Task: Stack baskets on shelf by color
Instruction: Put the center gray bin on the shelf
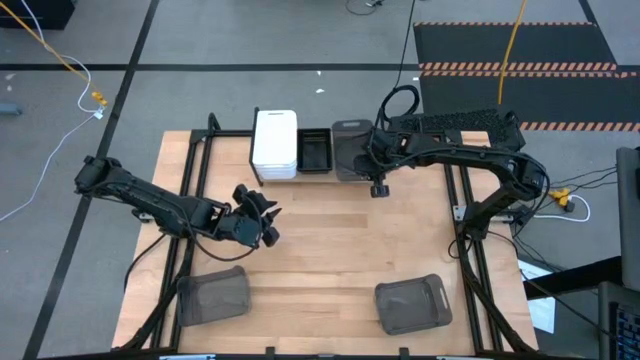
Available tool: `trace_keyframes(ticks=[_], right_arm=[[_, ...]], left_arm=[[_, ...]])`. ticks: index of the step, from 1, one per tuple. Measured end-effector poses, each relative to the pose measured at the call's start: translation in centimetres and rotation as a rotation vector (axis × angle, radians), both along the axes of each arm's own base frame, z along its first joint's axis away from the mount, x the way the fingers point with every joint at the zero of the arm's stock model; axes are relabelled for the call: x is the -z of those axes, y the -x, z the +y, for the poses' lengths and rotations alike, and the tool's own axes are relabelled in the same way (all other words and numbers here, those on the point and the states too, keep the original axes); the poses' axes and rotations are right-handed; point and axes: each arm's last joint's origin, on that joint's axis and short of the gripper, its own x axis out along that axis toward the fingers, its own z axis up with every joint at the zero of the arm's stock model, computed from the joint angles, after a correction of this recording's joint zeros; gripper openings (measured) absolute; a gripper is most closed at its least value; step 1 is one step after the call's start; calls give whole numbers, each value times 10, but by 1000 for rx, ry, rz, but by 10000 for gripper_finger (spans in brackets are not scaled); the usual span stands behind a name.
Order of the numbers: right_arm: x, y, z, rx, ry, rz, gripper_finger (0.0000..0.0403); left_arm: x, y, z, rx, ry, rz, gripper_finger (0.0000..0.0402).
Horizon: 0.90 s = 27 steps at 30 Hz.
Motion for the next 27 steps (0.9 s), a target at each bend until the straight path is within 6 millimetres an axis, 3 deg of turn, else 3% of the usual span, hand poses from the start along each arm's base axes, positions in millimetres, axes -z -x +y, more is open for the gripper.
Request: trace_keyframes(ticks=[7,13,17,19,23,27], right_arm=[[-8,2,3,6,14,-38,74],[-58,11,34,-49,52,-292,120],[-89,19,53,-55,-73,-528,140],[-94,22,63,-63,-182,-633,144],[-70,21,90,-189,-294,-793,145],[-32,25,116,-290,-342,-946,145]], left_arm=[[2,1,-7,114,48,44,108],[3,9,-38,290,264,55,108],[4,20,-65,395,495,81,108],[5,27,-76,405,637,113,108],[6,37,-91,354,905,199,108],[9,46,-96,256,1027,284,108]])
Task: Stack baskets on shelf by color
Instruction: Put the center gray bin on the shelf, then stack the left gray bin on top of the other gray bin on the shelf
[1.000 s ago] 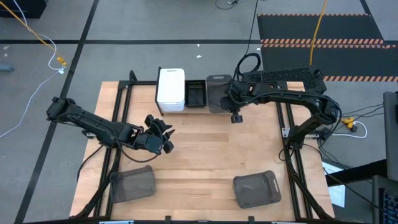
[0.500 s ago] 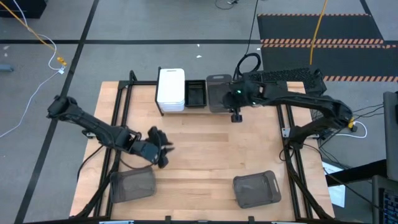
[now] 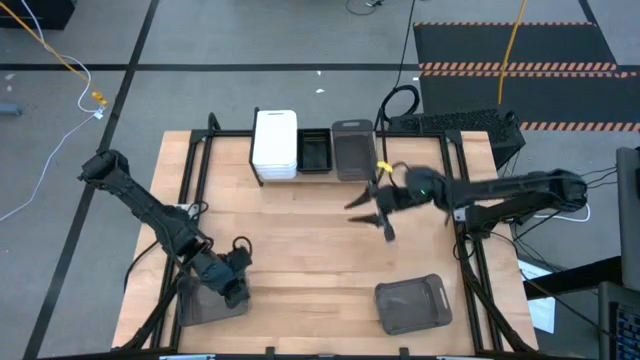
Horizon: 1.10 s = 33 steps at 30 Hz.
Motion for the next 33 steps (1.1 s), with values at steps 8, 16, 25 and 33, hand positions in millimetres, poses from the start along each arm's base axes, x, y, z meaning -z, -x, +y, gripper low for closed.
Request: trace_keyframes(ticks=[8,16,25,33], right_arm=[[-9,17,15,-32,-32,-174,145],[-10,26,17,1,45,-144,145],[-10,26,16,59,55,-145,146],[-9,26,16,59,51,-132,146]], left_arm=[[10,11,10,-187,-72,176,108],[11,2,25,-238,-148,140,108],[18,-1,35,-239,-148,251,108],[11,-7,34,-229,-42,278,108]])
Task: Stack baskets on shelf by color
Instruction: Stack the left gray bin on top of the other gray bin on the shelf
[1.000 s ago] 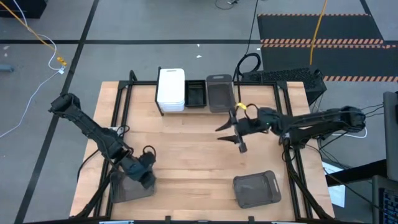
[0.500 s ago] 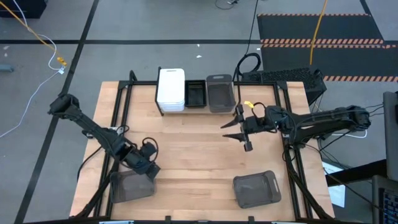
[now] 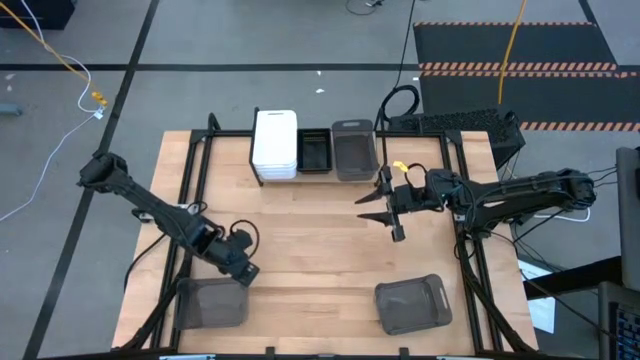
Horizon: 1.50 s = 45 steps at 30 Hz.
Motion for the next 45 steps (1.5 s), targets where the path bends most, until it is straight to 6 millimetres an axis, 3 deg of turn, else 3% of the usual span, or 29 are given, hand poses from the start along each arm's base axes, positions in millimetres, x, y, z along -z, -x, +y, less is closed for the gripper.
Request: trace_keyframes(ticks=[6,13,22,27,31,35,39,42,45], right_arm=[[0,0,0,1,22,-4,146],[-1,0,0,2,17,-7,146],[-1,0,0,3,-1,-10,146],[-2,0,0,4,1,-22,146],[-3,0,0,4,2,-31,146],[-3,0,0,3,0,-28,146],[-2,0,0,2,0,-16,146],[-1,0,0,2,-3,-6,146],[-1,0,0,2,-4,-5,146]], left_arm=[[-16,-4,-1,-8,6,-23,108],[5,-3,-12,-96,0,176,108],[17,-29,-29,-36,76,43,108],[32,-38,-20,-9,-4,73,108],[33,-57,-7,10,-39,-44,108],[20,-75,3,45,-30,-249,108],[1,-78,9,70,-29,-372,108],[-18,-66,14,115,-62,-308,108],[-40,-43,18,142,-148,-112,108]])
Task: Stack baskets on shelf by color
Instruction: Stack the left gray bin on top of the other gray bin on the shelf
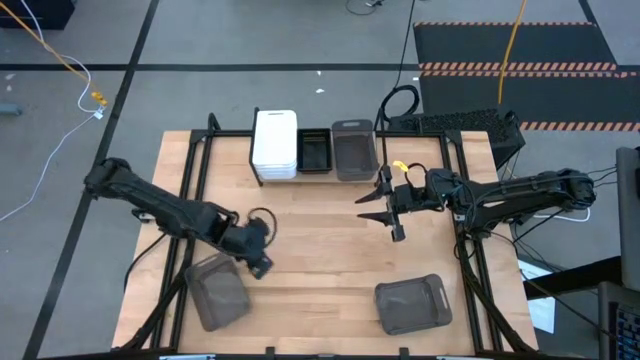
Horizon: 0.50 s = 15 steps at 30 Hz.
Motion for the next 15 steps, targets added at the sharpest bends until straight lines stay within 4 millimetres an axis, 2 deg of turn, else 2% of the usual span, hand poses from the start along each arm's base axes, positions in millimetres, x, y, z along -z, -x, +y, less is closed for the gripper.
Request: trace_keyframes(ticks=[4,6,9,15], right_arm=[[0,0,0,-1,-4,1,146],[0,0,0,-1,-4,1,146],[0,0,0,-1,-4,1,146],[0,0,0,-1,-4,1,146]], left_arm=[[-24,32,0,46,-152,232,108],[-24,44,-3,80,-214,315,108],[-11,54,-8,127,-252,377,108],[28,71,-6,108,-271,529,108]])
